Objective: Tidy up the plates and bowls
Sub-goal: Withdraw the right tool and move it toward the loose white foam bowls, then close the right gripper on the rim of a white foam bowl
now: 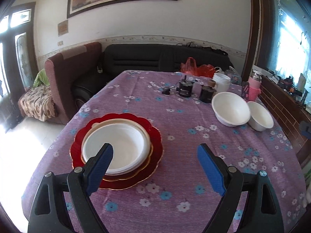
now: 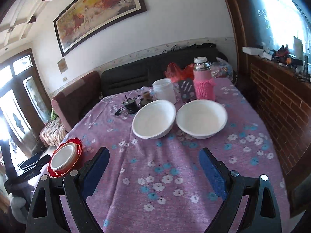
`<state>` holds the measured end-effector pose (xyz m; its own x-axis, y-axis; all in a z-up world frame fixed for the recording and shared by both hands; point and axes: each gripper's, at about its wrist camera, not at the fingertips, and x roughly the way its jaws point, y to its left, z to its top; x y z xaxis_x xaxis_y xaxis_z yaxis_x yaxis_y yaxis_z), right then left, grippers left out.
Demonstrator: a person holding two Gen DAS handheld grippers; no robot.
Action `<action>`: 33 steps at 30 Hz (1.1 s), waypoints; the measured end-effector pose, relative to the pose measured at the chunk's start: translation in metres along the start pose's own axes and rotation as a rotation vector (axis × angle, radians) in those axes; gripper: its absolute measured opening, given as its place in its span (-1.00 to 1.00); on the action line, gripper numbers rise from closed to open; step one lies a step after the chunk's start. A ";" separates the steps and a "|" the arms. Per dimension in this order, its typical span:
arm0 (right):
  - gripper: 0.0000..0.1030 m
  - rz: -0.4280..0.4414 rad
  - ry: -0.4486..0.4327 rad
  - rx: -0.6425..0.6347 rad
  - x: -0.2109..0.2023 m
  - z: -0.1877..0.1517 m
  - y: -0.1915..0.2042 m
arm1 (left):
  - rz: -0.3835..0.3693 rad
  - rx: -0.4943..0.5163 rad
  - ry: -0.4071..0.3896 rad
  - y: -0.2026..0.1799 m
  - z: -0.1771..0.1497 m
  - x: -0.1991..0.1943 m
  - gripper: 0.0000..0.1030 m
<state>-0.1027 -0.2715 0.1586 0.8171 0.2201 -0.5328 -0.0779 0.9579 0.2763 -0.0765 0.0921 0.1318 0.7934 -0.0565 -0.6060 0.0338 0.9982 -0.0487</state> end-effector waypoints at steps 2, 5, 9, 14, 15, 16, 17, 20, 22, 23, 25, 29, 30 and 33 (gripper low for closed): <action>0.85 0.036 0.019 -0.014 0.018 -0.004 0.023 | -0.038 0.017 0.014 -0.009 0.009 -0.002 0.71; 0.85 0.092 0.029 -0.019 0.042 -0.001 0.041 | -0.108 0.006 0.033 -0.018 0.031 -0.005 0.71; 0.85 0.127 0.034 0.005 0.069 0.008 0.055 | -0.178 -0.030 0.067 -0.024 0.055 0.001 0.71; 0.85 0.202 0.054 0.192 0.097 0.026 0.043 | -0.188 -0.016 0.096 -0.036 0.062 0.027 0.71; 0.85 0.199 0.046 0.214 0.101 0.029 0.040 | -0.193 -0.018 0.101 -0.037 0.062 0.033 0.71; 0.85 0.190 0.034 0.229 0.104 0.031 0.036 | -0.200 -0.024 0.108 -0.037 0.061 0.039 0.71; 0.85 0.174 0.019 0.250 0.108 0.032 0.031 | -0.205 -0.032 0.117 -0.036 0.060 0.045 0.71; 0.85 0.135 -0.003 0.322 0.115 0.033 0.007 | -0.206 -0.056 0.160 -0.036 0.058 0.075 0.71; 0.85 0.108 -0.002 0.364 0.120 0.030 -0.012 | -0.214 -0.072 0.194 -0.040 0.060 0.098 0.71; 0.85 0.099 0.004 0.381 0.124 0.028 -0.020 | -0.218 -0.080 0.208 -0.041 0.061 0.108 0.71; 0.84 0.098 0.033 0.417 0.134 0.024 -0.032 | -0.231 -0.105 0.236 -0.047 0.065 0.130 0.71; 0.67 0.152 0.116 0.454 0.160 0.014 -0.041 | -0.272 -0.160 0.268 -0.065 0.083 0.177 0.70; 0.62 0.159 0.134 0.463 0.167 0.011 -0.040 | -0.274 -0.162 0.272 -0.070 0.087 0.186 0.70; 0.57 0.140 0.165 0.455 0.189 0.006 -0.039 | -0.272 -0.134 0.274 -0.096 0.102 0.221 0.70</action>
<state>0.0584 -0.2685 0.0515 0.7128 0.4020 -0.5747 0.1067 0.7478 0.6553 0.1578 -0.0143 0.0837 0.5745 -0.3389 -0.7450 0.1264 0.9361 -0.3284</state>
